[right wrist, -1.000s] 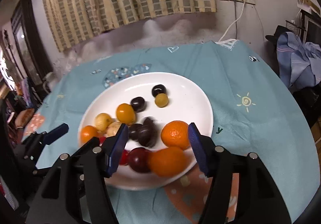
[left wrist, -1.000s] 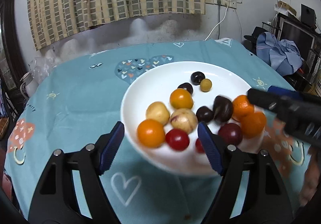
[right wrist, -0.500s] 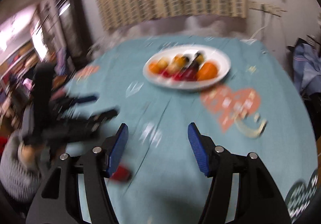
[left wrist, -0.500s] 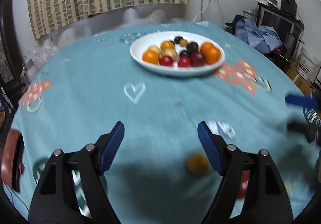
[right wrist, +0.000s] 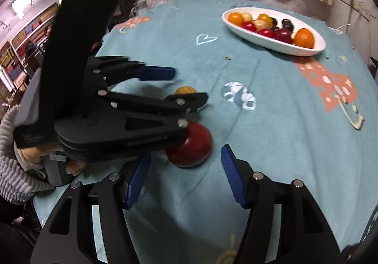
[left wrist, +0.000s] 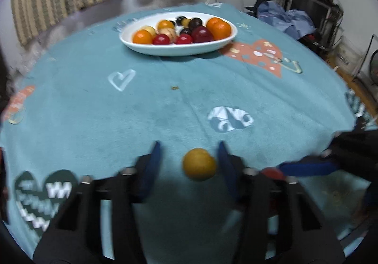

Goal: Organize fruits
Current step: 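Grasp the small yellow fruit with the left tool while the right tool grasps a red plum, then drop both fruits onto the plate and open both tools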

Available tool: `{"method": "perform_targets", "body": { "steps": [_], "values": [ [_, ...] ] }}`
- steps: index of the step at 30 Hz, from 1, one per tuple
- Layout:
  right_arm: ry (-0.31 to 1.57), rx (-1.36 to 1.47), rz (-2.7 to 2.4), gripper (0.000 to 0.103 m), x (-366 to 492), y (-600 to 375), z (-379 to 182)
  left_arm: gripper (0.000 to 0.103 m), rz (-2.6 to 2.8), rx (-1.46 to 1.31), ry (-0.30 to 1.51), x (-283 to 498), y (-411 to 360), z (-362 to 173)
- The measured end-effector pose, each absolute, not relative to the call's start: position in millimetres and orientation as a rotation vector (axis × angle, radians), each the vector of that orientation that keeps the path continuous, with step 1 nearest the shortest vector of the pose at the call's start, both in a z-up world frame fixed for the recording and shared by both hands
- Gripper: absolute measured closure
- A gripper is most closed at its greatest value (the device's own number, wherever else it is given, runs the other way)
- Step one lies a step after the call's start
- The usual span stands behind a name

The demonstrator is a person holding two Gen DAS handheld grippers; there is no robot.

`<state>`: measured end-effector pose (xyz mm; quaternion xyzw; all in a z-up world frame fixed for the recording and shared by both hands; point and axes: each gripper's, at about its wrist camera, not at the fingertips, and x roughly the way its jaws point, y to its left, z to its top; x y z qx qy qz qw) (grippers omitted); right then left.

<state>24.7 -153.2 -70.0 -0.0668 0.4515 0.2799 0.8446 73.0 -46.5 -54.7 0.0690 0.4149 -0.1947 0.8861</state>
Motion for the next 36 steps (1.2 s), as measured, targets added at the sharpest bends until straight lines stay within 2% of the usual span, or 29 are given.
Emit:
{"method": "perform_targets", "body": {
  "steps": [1,2,8,14,20,28,30,32,33,34,36],
  "values": [
    [0.957,-0.133,0.59,0.057,27.3,-153.0,-71.1,0.074,-0.434,0.108,0.884,77.2,-45.4,-56.0],
    [0.953,-0.128,0.583,0.061,28.8,-154.7,-71.0,0.074,-0.435,0.106,0.881,77.9,-46.4,-56.3],
    [0.937,-0.084,0.592,0.063,29.7,-165.1,-65.8,0.075,-0.439,0.128,0.852,71.3,-51.4,-50.2],
    [0.872,-0.061,0.504,0.064,45.0,-198.4,-33.6,0.075,-0.39,0.117,0.782,94.2,-44.4,-13.2],
    [0.775,-0.021,0.365,0.064,118.3,-224.1,5.7,0.075,-0.348,0.093,0.735,172.9,-57.2,22.3],
    [0.737,-0.068,0.241,0.062,232.1,-214.0,4.5,0.074,-0.282,0.081,0.754,257.6,-79.9,6.9],
    [0.726,-0.079,0.182,0.041,250.3,-211.6,-3.7,0.066,-0.254,0.102,0.767,271.8,-85.2,-5.3],
    [0.695,-0.072,0.147,0.039,257.9,-216.0,-7.1,0.048,-0.219,0.094,0.773,276.1,-83.2,-12.6],
    [0.688,-0.051,0.154,0.039,257.9,-218.9,-6.5,0.044,-0.216,0.083,0.768,275.1,-80.9,-13.1],
    [0.684,-0.016,0.168,0.039,253.9,-223.0,-4.9,0.033,-0.205,0.068,0.758,271.1,-76.9,-12.9],
    [0.675,0.008,0.174,0.039,239.3,-225.6,0.7,0.025,-0.171,0.069,0.728,260.1,-71.2,-9.8]
  ]
}}
